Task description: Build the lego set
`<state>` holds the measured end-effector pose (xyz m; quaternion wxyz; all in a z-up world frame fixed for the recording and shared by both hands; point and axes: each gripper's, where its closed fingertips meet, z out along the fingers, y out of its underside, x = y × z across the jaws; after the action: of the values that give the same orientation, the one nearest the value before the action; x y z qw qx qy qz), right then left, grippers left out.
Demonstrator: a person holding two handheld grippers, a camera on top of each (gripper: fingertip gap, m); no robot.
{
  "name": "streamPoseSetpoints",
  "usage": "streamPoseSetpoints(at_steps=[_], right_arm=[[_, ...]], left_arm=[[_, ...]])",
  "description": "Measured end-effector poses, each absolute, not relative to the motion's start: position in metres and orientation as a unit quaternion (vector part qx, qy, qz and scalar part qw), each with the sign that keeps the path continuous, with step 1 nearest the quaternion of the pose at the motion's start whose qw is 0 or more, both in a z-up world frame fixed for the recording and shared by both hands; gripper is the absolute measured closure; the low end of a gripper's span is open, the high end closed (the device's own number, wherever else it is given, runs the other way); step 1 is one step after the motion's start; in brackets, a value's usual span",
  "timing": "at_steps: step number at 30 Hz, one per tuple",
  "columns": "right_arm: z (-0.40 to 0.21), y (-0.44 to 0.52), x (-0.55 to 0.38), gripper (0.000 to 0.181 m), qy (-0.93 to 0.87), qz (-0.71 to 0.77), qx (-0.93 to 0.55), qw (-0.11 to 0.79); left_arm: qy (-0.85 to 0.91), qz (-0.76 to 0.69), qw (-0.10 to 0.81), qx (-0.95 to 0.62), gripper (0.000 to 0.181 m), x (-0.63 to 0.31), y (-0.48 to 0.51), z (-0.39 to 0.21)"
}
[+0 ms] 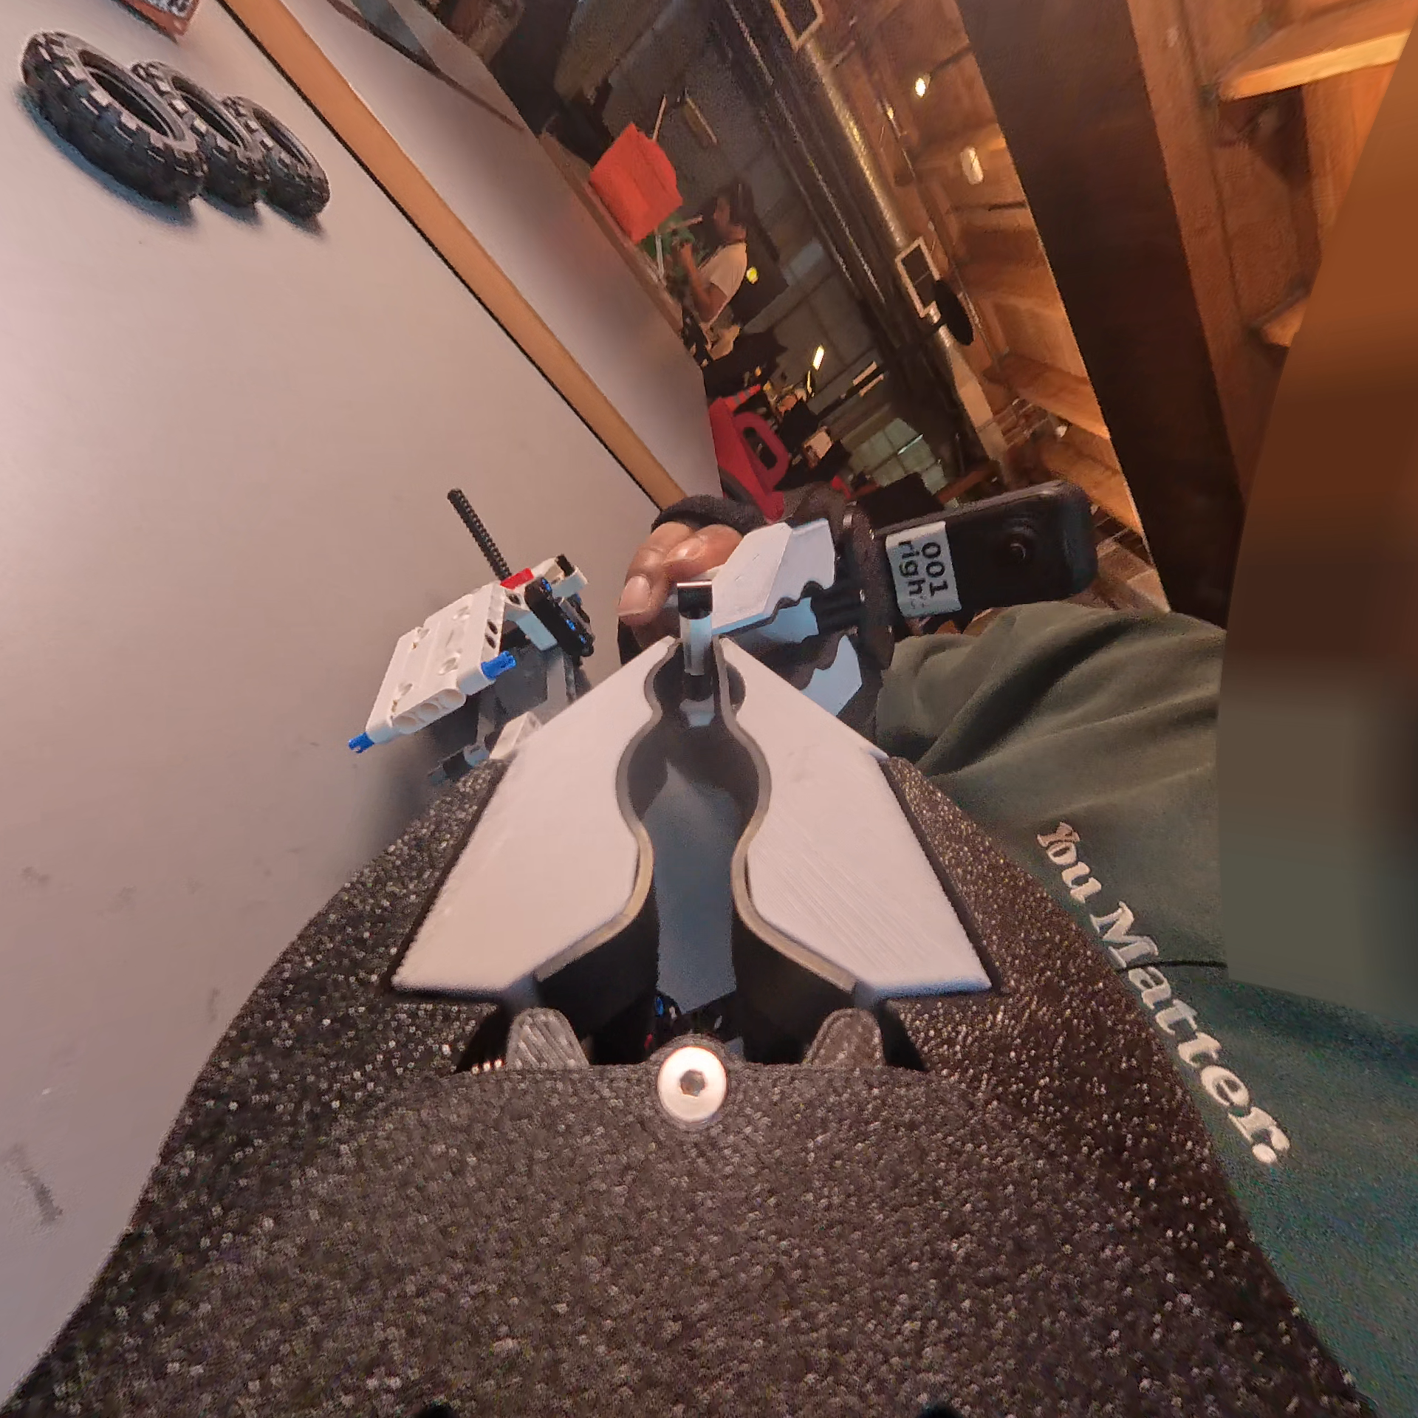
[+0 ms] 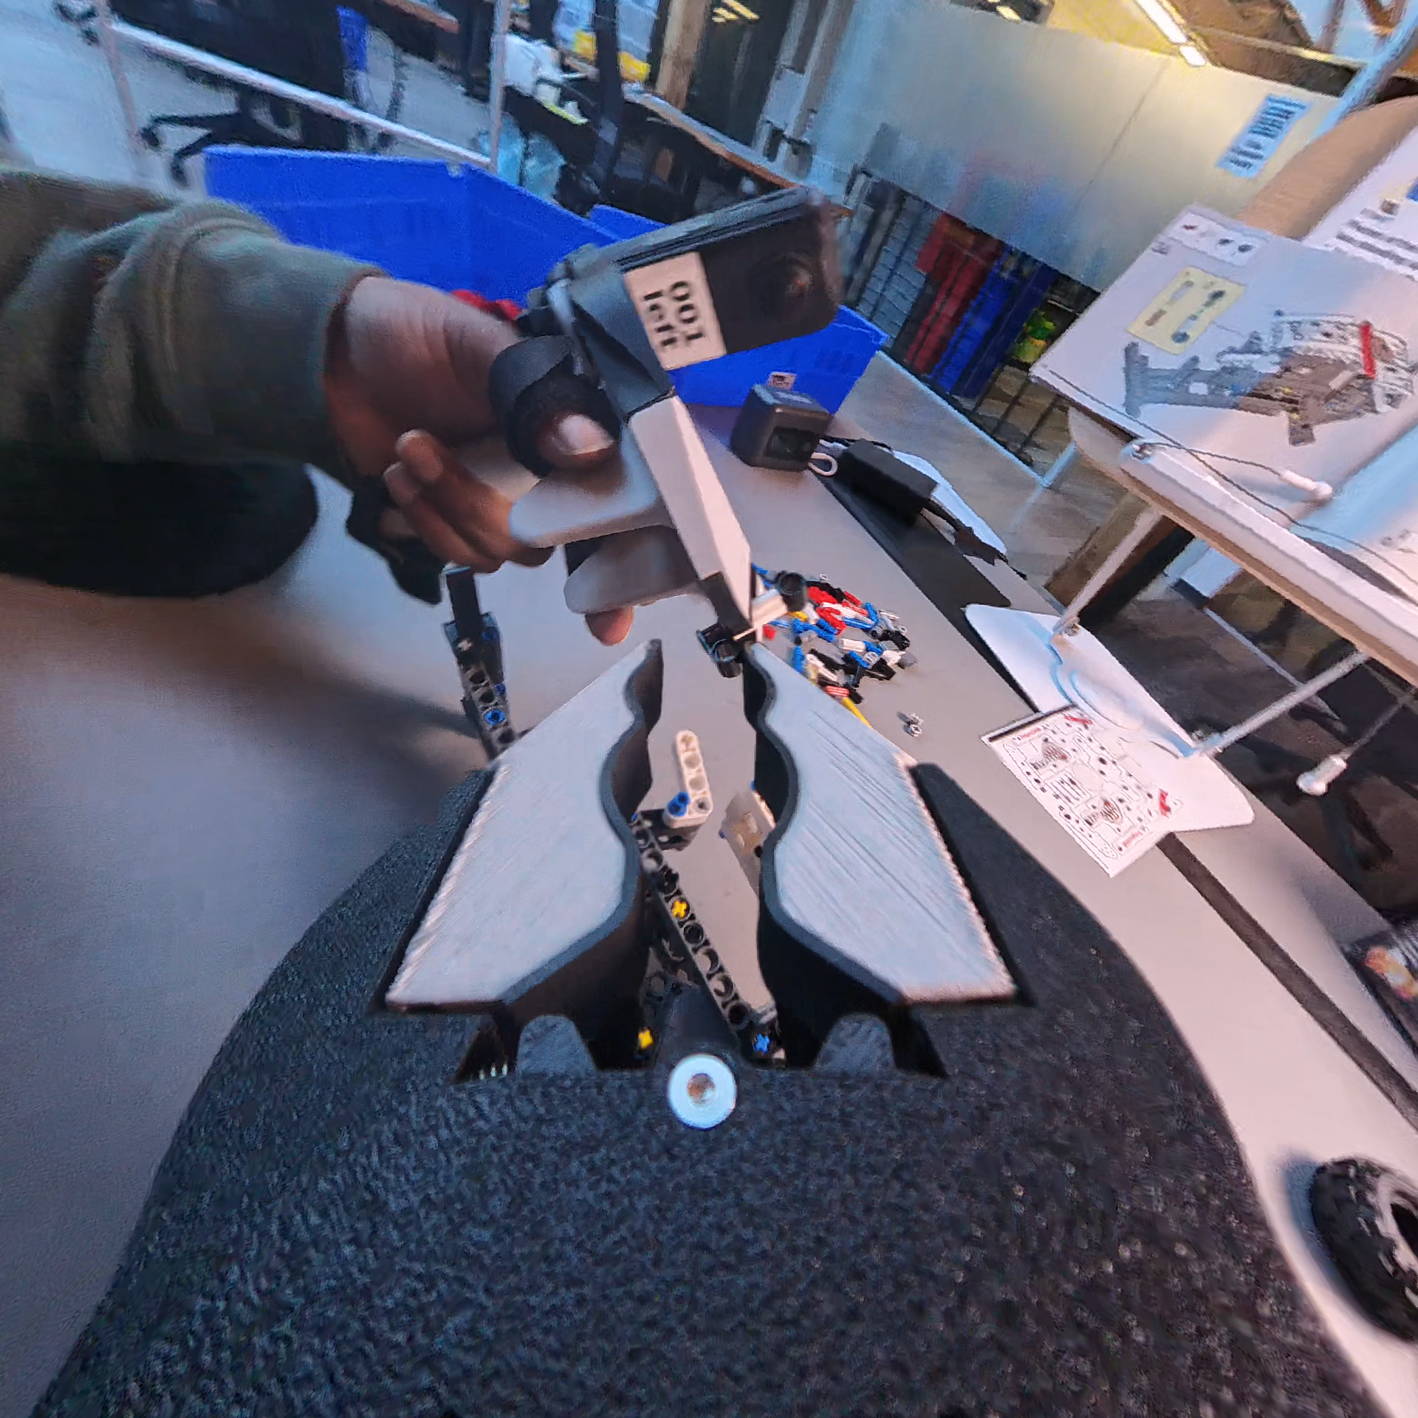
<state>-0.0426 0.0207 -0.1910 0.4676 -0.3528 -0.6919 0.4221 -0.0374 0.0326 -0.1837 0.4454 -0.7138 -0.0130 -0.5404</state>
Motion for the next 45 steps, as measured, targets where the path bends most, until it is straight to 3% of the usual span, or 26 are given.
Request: streamPoseSetpoints(at_steps=[4,17,28,45], right_arm=[[-0.202,0.022,-0.027,0.138,-0.771,0.367,-0.271,0.444],[-0.224,0.023,-0.033,0.152,-0.791,0.358,-0.282,0.408],[-0.228,0.021,-0.032,0.142,-0.798,0.345,-0.263,0.419],[-0.227,0.019,-0.032,0.149,-0.796,0.353,-0.263,0.416]], left_arm=[[0.032,-0.526,0.384,-0.758,0.174,-0.029,0.023,-0.197],[0.042,-0.523,0.302,-0.796,0.175,-0.014,0.022,-0.219],[0.043,-0.529,0.287,-0.797,0.175,-0.012,0.021,-0.222],[0.047,-0.541,0.285,-0.79,0.174,-0.007,0.018,-0.22]])
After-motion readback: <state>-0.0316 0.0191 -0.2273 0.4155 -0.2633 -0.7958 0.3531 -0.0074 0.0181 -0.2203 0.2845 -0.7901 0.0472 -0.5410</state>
